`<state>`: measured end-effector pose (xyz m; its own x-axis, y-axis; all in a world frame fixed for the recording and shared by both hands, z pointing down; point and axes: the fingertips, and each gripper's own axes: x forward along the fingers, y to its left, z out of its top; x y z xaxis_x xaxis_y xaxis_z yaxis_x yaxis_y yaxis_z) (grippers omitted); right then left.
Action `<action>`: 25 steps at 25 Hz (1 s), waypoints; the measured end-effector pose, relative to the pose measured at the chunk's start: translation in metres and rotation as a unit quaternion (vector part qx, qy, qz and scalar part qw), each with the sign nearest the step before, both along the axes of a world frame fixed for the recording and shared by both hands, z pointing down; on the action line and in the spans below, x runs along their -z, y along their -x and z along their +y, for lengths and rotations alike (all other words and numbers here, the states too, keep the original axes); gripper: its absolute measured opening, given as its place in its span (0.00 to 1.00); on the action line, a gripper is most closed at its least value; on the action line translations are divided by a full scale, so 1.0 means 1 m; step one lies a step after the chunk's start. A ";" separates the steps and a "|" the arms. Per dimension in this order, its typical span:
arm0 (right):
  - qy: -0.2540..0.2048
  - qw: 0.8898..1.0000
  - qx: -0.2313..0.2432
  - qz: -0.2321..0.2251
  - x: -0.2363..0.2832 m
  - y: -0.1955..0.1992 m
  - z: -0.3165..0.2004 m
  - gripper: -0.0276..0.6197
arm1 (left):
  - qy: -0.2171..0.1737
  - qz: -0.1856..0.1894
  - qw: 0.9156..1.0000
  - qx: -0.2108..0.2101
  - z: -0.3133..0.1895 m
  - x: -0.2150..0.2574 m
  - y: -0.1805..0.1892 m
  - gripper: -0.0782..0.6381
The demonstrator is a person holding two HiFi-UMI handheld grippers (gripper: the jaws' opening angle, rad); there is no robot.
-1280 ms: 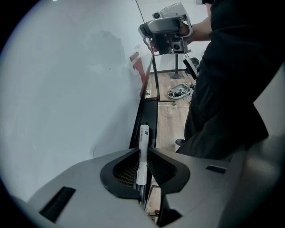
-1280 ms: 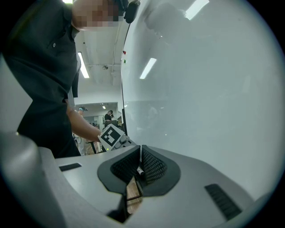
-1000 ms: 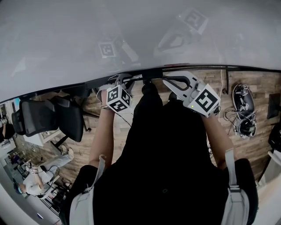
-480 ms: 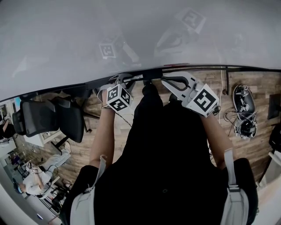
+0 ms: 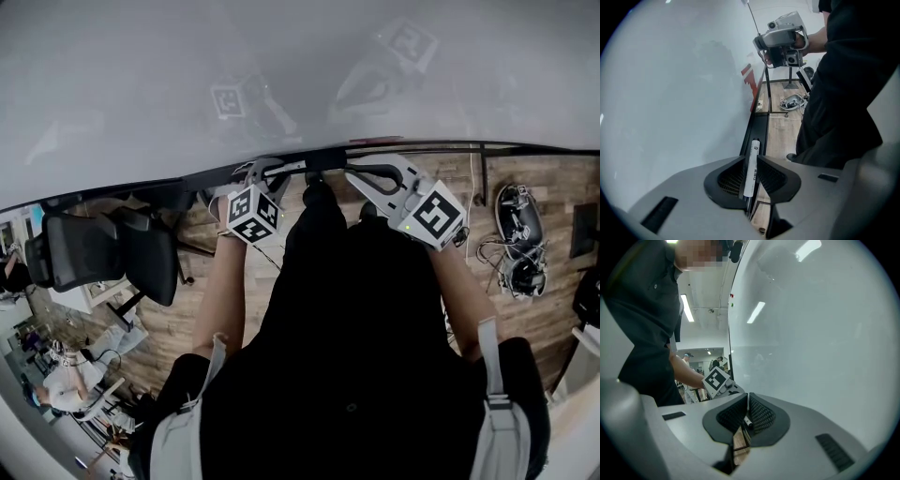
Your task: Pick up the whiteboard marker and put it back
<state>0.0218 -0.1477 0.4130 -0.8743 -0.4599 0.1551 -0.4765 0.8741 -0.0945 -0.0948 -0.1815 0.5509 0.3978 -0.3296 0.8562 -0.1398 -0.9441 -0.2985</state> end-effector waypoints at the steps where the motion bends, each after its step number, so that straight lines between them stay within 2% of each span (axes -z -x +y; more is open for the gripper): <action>1: -0.001 1.000 0.001 -0.001 0.000 0.000 0.000 0.08 | -0.003 0.008 1.000 0.002 -0.001 0.004 -0.001 0.23; 4: -0.004 1.000 0.002 -0.003 0.002 0.001 -0.001 0.08 | -0.012 0.044 0.999 0.012 -0.004 0.022 -0.006 0.23; 8: -0.014 1.000 0.003 -0.007 0.008 0.004 -0.001 0.08 | -0.025 0.119 0.992 0.037 -0.008 0.055 -0.012 0.23; 12: -0.024 0.999 -0.002 -0.022 0.021 0.004 -0.005 0.08 | -0.034 0.185 0.981 0.051 -0.010 0.088 -0.020 0.20; 16: -0.045 0.999 -0.011 -0.017 0.036 -0.003 -0.009 0.08 | -0.030 0.262 0.963 0.061 -0.007 0.126 -0.036 0.16; 21: -0.056 0.998 -0.020 -0.025 0.052 -0.017 -0.014 0.08 | -0.029 0.284 0.958 0.028 0.016 0.153 -0.059 0.13; 23: -0.060 0.998 -0.018 -0.025 0.057 -0.022 -0.014 0.08 | -0.020 0.314 0.949 0.031 0.023 0.166 -0.063 0.13; 25: -0.057 0.998 -0.013 -0.027 0.061 -0.025 -0.014 0.08 | -0.010 0.359 0.932 0.045 0.026 0.181 -0.064 0.13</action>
<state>0.0468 -0.1616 0.3518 -0.8678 -0.4940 0.0536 -0.4956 0.8683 -0.0219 -0.0305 -0.1552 0.3694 0.8353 -0.4024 0.3745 -0.3891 -0.9141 -0.1143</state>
